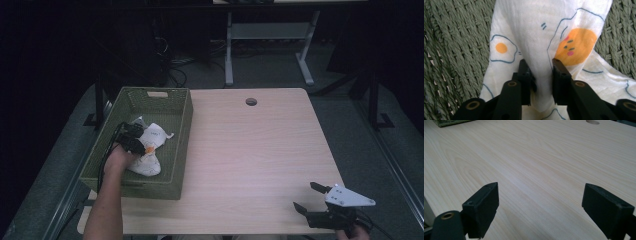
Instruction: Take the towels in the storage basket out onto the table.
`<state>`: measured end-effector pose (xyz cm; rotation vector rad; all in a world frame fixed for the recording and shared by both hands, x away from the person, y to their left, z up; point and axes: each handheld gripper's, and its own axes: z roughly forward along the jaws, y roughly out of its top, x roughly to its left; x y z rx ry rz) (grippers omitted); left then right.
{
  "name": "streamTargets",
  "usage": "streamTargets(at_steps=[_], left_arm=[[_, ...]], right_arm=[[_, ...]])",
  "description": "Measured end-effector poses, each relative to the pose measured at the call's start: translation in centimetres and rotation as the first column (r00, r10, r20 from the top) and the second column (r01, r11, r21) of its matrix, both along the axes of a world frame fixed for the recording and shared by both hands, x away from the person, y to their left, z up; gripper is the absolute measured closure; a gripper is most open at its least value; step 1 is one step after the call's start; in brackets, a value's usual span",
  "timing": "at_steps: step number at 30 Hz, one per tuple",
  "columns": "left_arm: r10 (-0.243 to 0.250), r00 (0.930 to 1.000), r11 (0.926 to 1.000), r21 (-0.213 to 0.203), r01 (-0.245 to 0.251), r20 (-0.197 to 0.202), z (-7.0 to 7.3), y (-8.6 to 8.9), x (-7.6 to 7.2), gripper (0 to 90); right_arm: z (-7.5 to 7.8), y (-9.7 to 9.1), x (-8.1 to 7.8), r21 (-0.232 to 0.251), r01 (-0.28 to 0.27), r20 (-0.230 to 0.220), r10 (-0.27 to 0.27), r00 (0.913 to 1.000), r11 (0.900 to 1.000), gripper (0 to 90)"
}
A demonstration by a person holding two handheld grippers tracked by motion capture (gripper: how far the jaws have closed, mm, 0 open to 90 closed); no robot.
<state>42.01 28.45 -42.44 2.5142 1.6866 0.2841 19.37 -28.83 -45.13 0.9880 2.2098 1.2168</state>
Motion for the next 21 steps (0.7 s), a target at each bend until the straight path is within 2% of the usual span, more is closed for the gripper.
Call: streamTargets(at_steps=[2,4,9,11,12,15,16,20,21], left_arm=[[-0.003,1.0,1.0,0.0,0.003,0.001,0.0,0.0,0.0,74.4],[0.02,0.9998,0.9997,-0.014,-0.02,0.002,0.1,0.3,0.0,78.3],[0.026,0.9996,0.9992,-0.032,-0.026,0.011,0.5,0.5,0.0,79.5],[0.014,0.9996,0.9972,-0.074,-0.012,0.025,1.0,0.7,-0.2,79.5],[0.014,0.9996,0.9972,-0.074,-0.012,0.025,1.0,0.7,-0.2,79.5],[0.006,0.9986,0.9921,-0.126,0.0,0.052,1.6,0.8,-0.5,79.5],[-0.001,0.9983,0.9919,-0.126,0.008,0.059,1.8,0.7,-0.5,79.5],[-0.012,0.9953,0.9798,-0.198,0.031,0.096,2.7,0.7,-1.1,79.5],[-0.012,0.9953,0.9798,-0.198,0.031,0.096,2.7,0.7,-1.1,79.5]], right_arm=[[0.0,0.0,0.0,0.0,0.0,0.0,0.0,1.0,1.0,13.8],[0.0,-0.1,-0.1,0.002,0.004,-0.003,-0.004,1.0,1.0,13.8],[0.0,-0.3,0.0,0.005,0.012,0.005,-0.012,0.9999,0.9999,13.8],[0.0,-0.4,0.0,0.005,0.013,0.008,-0.013,0.9999,0.9999,13.8],[0.0,-0.4,0.0,0.005,0.013,0.008,-0.013,0.9999,0.9999,13.8],[0.1,-0.2,-0.1,0.004,0.015,0.004,-0.015,0.9999,0.9999,13.8],[0.1,-0.2,-0.1,0.004,0.015,0.004,-0.015,0.9999,0.9999,13.8],[0.1,-0.3,-0.2,0.005,0.017,0.009,-0.017,0.9998,0.9998,13.8],[0.2,-0.3,-0.2,0.004,0.018,0.013,-0.018,0.9998,0.9998,13.8]])
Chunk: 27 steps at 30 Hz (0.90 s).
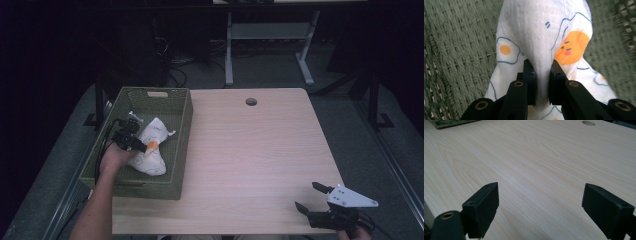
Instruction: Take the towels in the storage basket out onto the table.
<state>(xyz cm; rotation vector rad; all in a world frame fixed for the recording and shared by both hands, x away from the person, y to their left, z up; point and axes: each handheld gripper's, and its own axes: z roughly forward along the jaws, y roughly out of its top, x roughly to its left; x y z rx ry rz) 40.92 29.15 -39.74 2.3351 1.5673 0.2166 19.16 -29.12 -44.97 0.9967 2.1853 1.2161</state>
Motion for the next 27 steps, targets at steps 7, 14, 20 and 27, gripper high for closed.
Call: streamTargets(at_steps=[7,14,20,27], left_arm=[[-0.023,0.9991,0.9972,-0.071,0.026,0.035,1.1,0.1,-0.8,79.4],[-0.011,0.9987,0.9916,-0.128,0.018,0.05,1.9,0.7,-1.3,79.4],[0.014,0.998,0.9847,-0.174,-0.003,0.062,2.7,1.7,-1.5,79.4],[0.016,0.9969,0.9774,-0.211,0.001,0.077,3.7,2.3,-1.7,79.4]], right_arm=[[0.0,-0.2,0.0,0.002,0.007,-0.003,-0.007,1.0,1.0,13.8],[0.0,-0.1,0.0,0.001,0.003,0.001,-0.003,1.0,1.0,13.8],[0.1,-0.6,-0.1,0.016,0.029,0.008,-0.029,0.9995,0.9994,13.8],[0.1,-0.6,-0.1,0.018,0.033,0.003,-0.033,0.9994,0.9993,13.8]])
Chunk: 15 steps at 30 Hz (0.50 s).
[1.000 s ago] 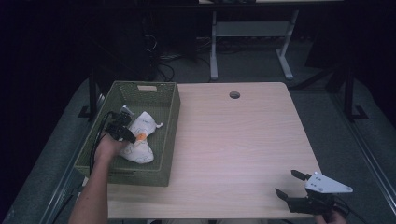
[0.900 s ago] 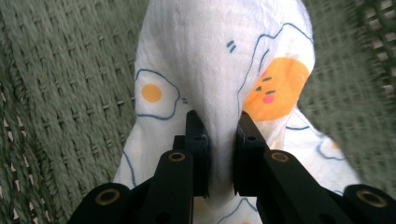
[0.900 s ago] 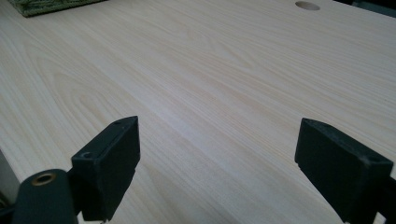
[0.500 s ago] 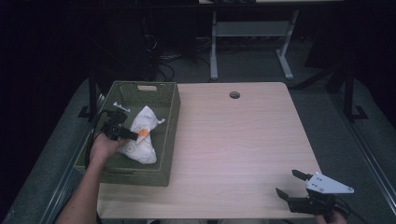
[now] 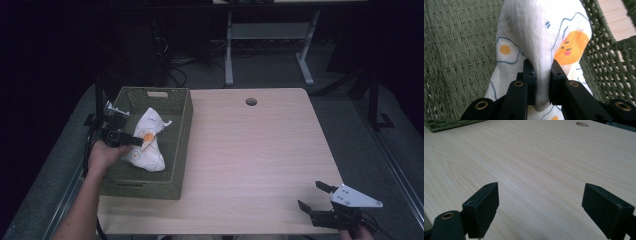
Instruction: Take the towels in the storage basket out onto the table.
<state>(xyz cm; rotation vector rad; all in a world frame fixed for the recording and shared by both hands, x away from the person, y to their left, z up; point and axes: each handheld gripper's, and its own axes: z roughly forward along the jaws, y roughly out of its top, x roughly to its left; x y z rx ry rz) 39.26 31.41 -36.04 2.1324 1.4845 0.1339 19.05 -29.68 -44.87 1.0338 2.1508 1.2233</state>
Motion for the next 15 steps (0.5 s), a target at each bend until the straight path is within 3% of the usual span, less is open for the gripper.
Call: streamTargets(at_steps=[7,15], left_arm=[[0.004,0.9998,0.9983,-0.058,-0.002,0.02,1.0,0.5,-0.2,79.4],[-0.007,0.9999,0.9958,-0.091,0.008,0.01,1.2,0.9,-0.2,79.4]], right_arm=[[0.0,-0.1,0.1,-0.004,-0.001,0.005,0.001,1.0,1.0,13.8],[-0.1,0.1,0.2,-0.006,-0.004,0.0,0.004,1.0,1.0,13.8]])
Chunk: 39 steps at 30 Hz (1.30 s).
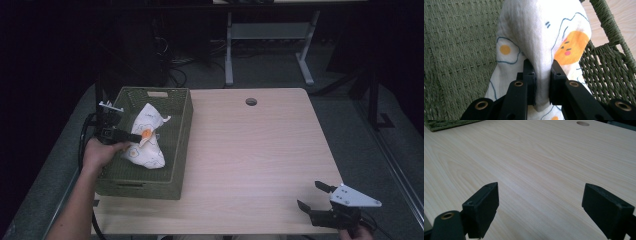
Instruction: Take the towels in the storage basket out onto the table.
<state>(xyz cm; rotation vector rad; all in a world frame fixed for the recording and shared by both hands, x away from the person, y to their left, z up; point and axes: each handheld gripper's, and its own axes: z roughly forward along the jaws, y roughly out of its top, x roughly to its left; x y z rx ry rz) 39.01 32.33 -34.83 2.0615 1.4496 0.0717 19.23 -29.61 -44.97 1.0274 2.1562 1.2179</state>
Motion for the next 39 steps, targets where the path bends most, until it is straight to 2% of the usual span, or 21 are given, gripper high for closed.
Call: streamTargets(at_steps=[2,12,13,14,16,22,23,24,26,31,32,35,38,39], left_arm=[[0.001,1.0,0.9995,-0.032,-0.001,0.001,0.1,0.3,0.0,79.4],[-0.005,0.9997,0.9946,-0.104,0.007,0.025,0.6,1.1,-0.4,79.4],[0.002,0.9995,0.9922,-0.125,0.002,0.03,0.6,1.2,-0.4,79.4],[0.002,0.9995,0.9922,-0.125,0.002,0.03,0.6,1.2,-0.4,79.4],[0.008,0.9993,0.9886,-0.15,-0.003,0.037,0.7,1.3,-0.5,79.4],[0.004,0.9988,0.9846,-0.175,0.004,0.048,0.9,1.5,-0.6,79.4],[0.006,0.9985,0.9807,-0.195,0.005,0.054,1.0,1.7,-0.6,79.3],[0.006,0.9985,0.9807,-0.195,0.005,0.054,1.0,1.7,-0.6,79.3],[0.009,0.9984,0.9755,-0.22,0.004,0.057,1.1,1.8,-0.6,79.4],[0.015,0.9987,0.9756,-0.219,-0.004,0.049,1.4,2.2,-0.7,79.3],[0.024,0.9982,0.9685,-0.249,-0.009,0.055,1.7,2.6,-0.9,79.3],[0.019,0.9981,0.9688,-0.248,-0.004,0.058,1.9,2.7,-0.9,79.4],[0.023,0.9979,0.9655,-0.26,-0.006,0.06,2.2,2.8,-1.0,79.4],[0.017,0.9982,0.9668,-0.256,-0.002,0.057,2.2,2.8,-1.0,79.4]], right_arm=[[0.0,0.0,0.0,-0.001,-0.002,0.0,0.002,1.0,1.0,13.8],[0.0,0.1,0.1,-0.006,-0.006,0.003,0.006,1.0,1.0,13.8],[0.1,0.1,0.0,-0.006,-0.006,0.003,0.006,1.0,1.0,13.8],[0.1,0.1,0.0,-0.006,-0.006,0.003,0.006,1.0,1.0,13.8],[0.0,0.2,0.0,-0.006,-0.007,0.004,0.007,1.0,1.0,13.8],[0.0,0.3,0.1,-0.008,-0.009,0.002,0.009,1.0,0.9999,13.9],[0.0,0.3,0.1,-0.008,-0.008,0.002,0.008,1.0,0.9999,13.8],[0.0,0.3,0.1,-0.008,-0.008,0.002,0.008,1.0,0.9999,13.8],[-0.1,0.2,0.1,-0.006,0.0,-0.005,0.0,1.0,1.0,13.9],[-0.1,0.3,0.1,-0.004,0.002,-0.006,-0.002,1.0,1.0,13.8],[-0.1,0.3,0.1,-0.006,0.003,-0.006,-0.003,1.0,1.0,13.8],[-0.1,0.3,0.2,-0.006,0.002,-0.002,-0.002,1.0,1.0,13.8],[-0.2,0.2,0.3,-0.006,0.001,-0.008,-0.001,1.0,1.0,13.8],[-0.2,0.3,0.3,-0.006,0.0,-0.009,0.0,1.0,1.0,13.8]])
